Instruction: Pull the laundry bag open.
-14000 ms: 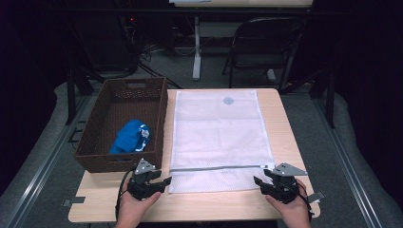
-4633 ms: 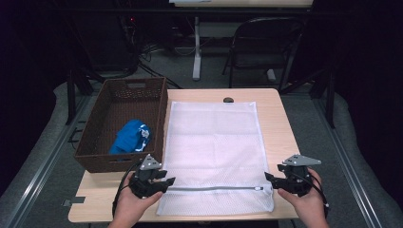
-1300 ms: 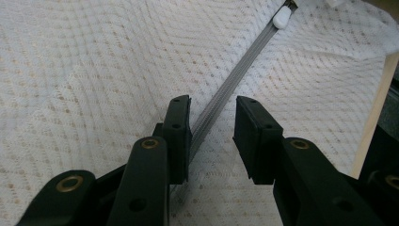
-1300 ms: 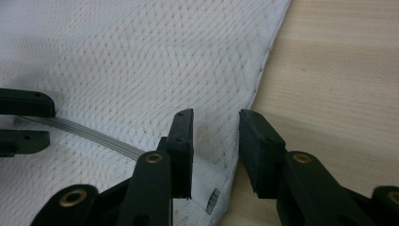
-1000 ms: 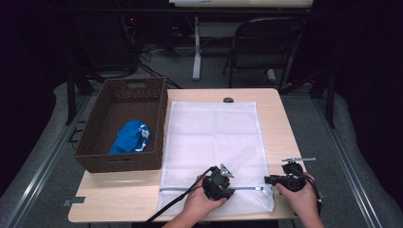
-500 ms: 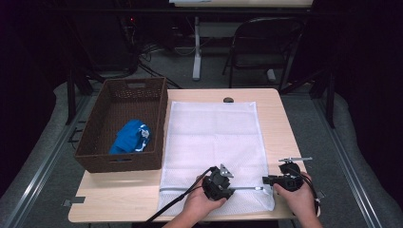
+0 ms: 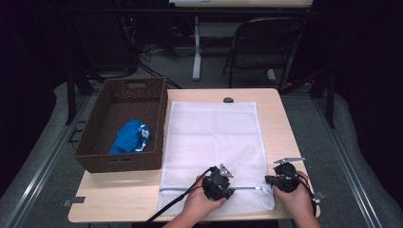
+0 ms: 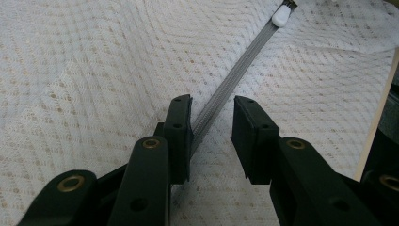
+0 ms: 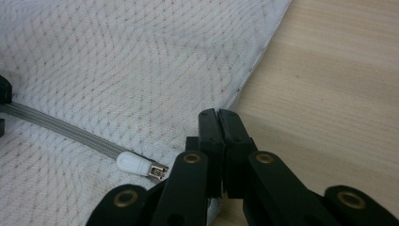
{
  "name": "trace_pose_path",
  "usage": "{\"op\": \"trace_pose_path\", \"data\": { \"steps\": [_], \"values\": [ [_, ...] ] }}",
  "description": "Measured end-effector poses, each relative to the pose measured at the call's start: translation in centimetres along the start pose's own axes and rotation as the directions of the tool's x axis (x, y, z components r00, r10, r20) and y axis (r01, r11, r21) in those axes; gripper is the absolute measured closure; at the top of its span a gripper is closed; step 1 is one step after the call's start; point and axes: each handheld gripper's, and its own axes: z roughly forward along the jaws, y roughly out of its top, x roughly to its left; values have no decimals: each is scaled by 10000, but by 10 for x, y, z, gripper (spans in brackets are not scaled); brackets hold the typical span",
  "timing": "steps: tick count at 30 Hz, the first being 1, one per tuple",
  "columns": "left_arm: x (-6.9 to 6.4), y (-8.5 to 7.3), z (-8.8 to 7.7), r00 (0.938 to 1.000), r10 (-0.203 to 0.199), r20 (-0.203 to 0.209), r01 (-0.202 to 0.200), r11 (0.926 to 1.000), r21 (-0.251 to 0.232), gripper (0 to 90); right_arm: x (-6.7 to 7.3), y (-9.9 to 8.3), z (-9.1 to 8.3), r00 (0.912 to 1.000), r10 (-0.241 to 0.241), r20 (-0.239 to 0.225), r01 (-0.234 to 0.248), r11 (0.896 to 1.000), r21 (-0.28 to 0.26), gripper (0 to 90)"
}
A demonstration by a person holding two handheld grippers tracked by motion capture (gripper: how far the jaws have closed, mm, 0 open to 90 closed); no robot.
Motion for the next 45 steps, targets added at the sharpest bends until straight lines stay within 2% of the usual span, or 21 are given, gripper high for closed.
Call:
{"op": "trace_pose_path", "data": {
  "steps": [5, 7, 11, 20, 21, 26, 33, 40, 42, 43, 45],
  "values": [
    [0, 0, 0, 10000, 2, 2, -2, 10000, -31, 683, -2, 1, -1, 9998, 59, -211, -61, 9999, -92, 895],
    [1, 0, 0, 10000, 0, 14, 0, 10000, -25, 683, -3, 1, -4, 9990, 243, -386, -253, 9994, -246, 896],
    [-1, 0, 1, 9999, 90, -90, -91, 9999, -86, 690, -2, 5, -14, 9980, 199, -597, -234, 9980, -582, 897],
    [-1, -1, 1, 9999, 41, -145, -43, 9999, -147, 691, 1, 15, -26, 9939, 130, -1093, -195, 9981, -586, 897],
    [-1, -1, 1, 9999, 53, -160, -56, 9999, -160, 690, 3, 18, -28, 9920, 142, -1253, -219, 9980, -600, 897],
    [-1, -2, 0, 9999, 71, -75, -72, 9999, -156, 690, 8, 27, -33, 9908, -47, -1351, -46, 9976, -685, 898],
    [1, -1, 0, 10000, -48, -5, 48, 9999, -126, 692, 17, 37, -43, 9814, -107, -1919, -131, 9925, -1219, 899],
    [0, 2, 0, 10000, -63, -45, 62, 9999, -139, 721, 18, 35, -39, 9798, -204, -1988, -67, 9909, -1347, 899],
    [-4, 5, 0, 10000, -27, 83, 29, 9997, -241, 722, 18, 34, -38, 9791, -233, -2018, -55, 9900, -1411, 899],
    [-7, 10, 0, 9997, 174, 168, -169, 9995, -260, 721, 17, 34, -39, 9789, -255, -2025, -40, 9896, -1439, 899],
    [-11, 15, 1, 9994, 299, 164, -294, 9991, -301, 720, 17, 33, -39, 9787, -254, -2035, -43, 9895, -1441, 899]
  ]
}}
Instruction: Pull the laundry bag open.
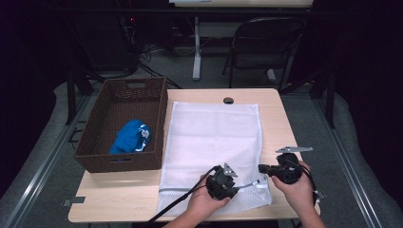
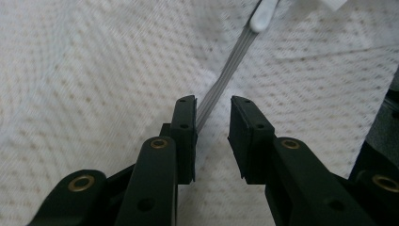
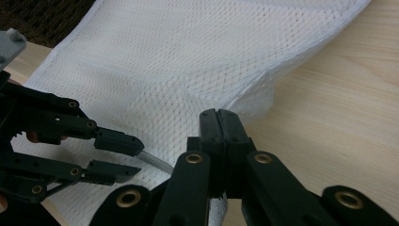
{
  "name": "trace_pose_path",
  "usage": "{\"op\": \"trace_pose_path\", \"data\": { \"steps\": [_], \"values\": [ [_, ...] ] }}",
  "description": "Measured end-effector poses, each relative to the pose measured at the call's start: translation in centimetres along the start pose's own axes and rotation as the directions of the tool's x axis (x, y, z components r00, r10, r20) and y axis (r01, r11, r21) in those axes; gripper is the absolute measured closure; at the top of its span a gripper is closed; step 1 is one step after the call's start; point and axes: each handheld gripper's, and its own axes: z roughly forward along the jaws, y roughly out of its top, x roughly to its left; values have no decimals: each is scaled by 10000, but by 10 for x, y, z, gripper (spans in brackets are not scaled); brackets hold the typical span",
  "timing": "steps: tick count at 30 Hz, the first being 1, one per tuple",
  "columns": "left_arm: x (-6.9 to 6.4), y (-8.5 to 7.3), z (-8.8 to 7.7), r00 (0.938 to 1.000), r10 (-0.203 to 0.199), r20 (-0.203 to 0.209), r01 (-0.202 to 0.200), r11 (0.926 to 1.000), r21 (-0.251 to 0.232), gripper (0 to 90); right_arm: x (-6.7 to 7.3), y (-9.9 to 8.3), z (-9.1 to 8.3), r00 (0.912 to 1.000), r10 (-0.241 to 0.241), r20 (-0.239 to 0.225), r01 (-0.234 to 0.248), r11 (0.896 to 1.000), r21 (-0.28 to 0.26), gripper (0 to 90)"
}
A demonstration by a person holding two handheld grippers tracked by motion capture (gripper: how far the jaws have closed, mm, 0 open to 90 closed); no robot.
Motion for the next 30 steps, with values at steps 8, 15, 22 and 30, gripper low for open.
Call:
{"op": "trace_pose_path", "data": {
  "steps": [8, 15, 22, 30],
  "values": [
    [-9, 20, 1, 9989, 348, 309, -339, 9990, -279, 732, -1, 1, -4, 10000, -14, -71, 14, 10000, -89, 899],
    [-16, 30, 9, 9979, 388, 516, -369, 9986, -371, 723, 0, 3, -8, 9998, 2, -175, -7, 9997, -264, 899],
    [-17, 35, 16, 9967, 397, 706, -382, 9990, -228, 688, 1, 2, -7, 9998, -3, -204, -3, 9996, -288, 899],
    [-14, 34, 22, 9955, 293, 901, -271, 9993, -250, 648, 5, 2, -6, 9997, -50, -257, 43, 9995, -300, 899]
  ]
}}
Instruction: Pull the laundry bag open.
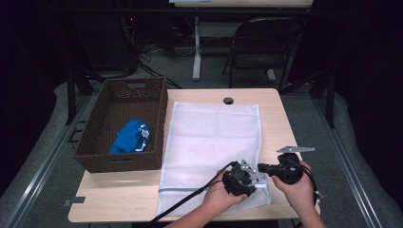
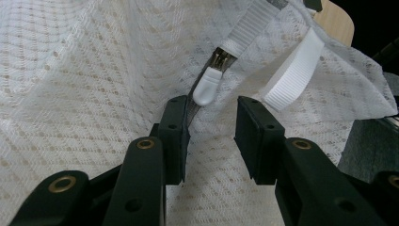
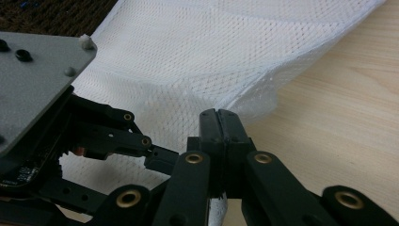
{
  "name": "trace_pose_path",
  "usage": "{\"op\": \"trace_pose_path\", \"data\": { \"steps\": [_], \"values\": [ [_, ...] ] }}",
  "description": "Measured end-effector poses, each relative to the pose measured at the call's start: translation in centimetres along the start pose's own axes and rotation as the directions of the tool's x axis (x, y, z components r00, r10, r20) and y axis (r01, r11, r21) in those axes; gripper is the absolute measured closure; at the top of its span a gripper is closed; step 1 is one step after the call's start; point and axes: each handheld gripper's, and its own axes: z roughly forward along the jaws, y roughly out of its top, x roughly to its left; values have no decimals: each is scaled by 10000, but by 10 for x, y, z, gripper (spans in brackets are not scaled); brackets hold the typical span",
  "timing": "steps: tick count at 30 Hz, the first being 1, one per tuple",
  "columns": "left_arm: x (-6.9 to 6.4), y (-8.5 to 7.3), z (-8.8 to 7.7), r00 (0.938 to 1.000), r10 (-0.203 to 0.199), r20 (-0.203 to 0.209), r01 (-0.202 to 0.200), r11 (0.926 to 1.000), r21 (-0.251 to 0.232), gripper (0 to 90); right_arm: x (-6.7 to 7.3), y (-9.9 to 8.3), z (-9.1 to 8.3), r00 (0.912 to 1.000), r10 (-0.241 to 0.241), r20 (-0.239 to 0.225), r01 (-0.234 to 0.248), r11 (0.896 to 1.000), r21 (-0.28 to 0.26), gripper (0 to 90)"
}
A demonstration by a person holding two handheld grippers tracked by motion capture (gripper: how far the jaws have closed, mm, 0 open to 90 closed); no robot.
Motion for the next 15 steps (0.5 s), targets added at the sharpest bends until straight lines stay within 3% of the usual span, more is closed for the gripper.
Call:
{"op": "trace_pose_path", "data": {
  "steps": [8, 15],
  "values": [
    [1, 1, 2, 9996, -172, 209, 175, 9997, -164, 659, 2, 0, 2, 10000, -18, -13, 18, 10000, -9, 899],
    [0, 1, 0, 9998, -149, 139, 153, 9995, -261, 683, 1, -1, 3, 10000, -8, -17, 8, 10000, -76, 899]
  ]
}}
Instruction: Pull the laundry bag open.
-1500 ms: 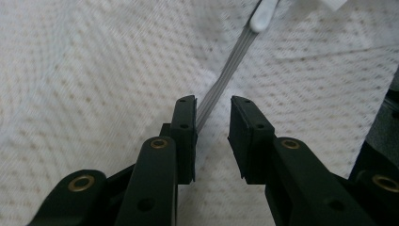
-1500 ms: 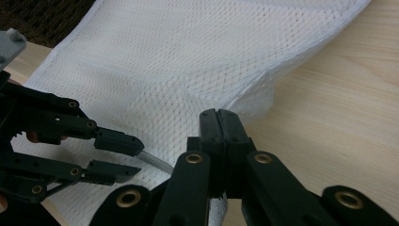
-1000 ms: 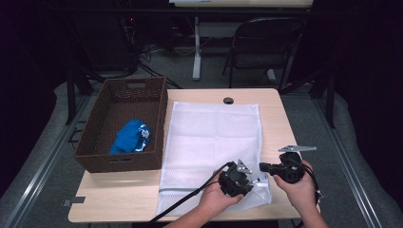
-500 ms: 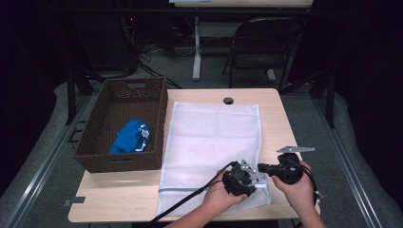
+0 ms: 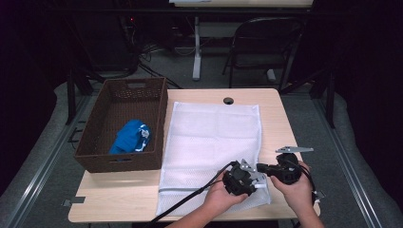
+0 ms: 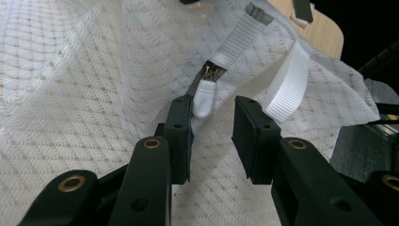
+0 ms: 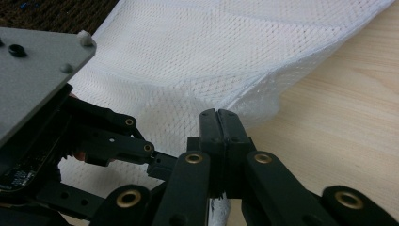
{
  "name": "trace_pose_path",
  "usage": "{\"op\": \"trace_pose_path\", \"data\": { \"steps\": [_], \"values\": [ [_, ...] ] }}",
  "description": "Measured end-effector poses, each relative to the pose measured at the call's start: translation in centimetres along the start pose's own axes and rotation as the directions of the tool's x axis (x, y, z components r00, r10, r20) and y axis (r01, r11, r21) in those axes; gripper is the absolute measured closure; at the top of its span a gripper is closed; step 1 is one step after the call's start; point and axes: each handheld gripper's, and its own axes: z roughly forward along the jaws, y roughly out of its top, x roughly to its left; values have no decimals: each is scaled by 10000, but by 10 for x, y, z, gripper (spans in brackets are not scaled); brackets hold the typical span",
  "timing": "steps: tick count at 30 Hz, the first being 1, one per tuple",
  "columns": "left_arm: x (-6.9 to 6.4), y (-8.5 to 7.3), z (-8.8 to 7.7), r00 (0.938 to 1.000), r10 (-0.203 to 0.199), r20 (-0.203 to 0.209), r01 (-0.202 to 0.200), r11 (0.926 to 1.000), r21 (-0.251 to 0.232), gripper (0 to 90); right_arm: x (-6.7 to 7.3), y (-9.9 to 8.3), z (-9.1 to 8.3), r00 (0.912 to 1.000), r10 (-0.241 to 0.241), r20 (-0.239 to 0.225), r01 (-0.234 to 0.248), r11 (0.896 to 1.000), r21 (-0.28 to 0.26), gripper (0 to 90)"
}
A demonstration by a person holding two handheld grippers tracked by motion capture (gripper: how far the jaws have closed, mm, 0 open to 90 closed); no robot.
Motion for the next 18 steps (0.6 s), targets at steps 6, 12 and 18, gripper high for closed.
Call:
{"op": "trace_pose_path", "data": {
  "steps": [6, 12, 18],
  "values": [
    [-2, 1, -1, 10000, -77, -32, 76, 9997, -215, 733, -1, 0, 0, 10000, 73, -18, -73, 10000, -35, 899],
    [-1, 1, 0, 9996, -145, -236, 141, 9997, -178, 818, -1, 0, 0, 10000, 56, -8, -56, 10000, -70, 899],
    [-2, 0, -3, 9996, 9, -285, -16, 9997, -247, 823, -3, -2, -2, 9999, 131, 9, -131, 9999, -35, 899]
  ]
}}
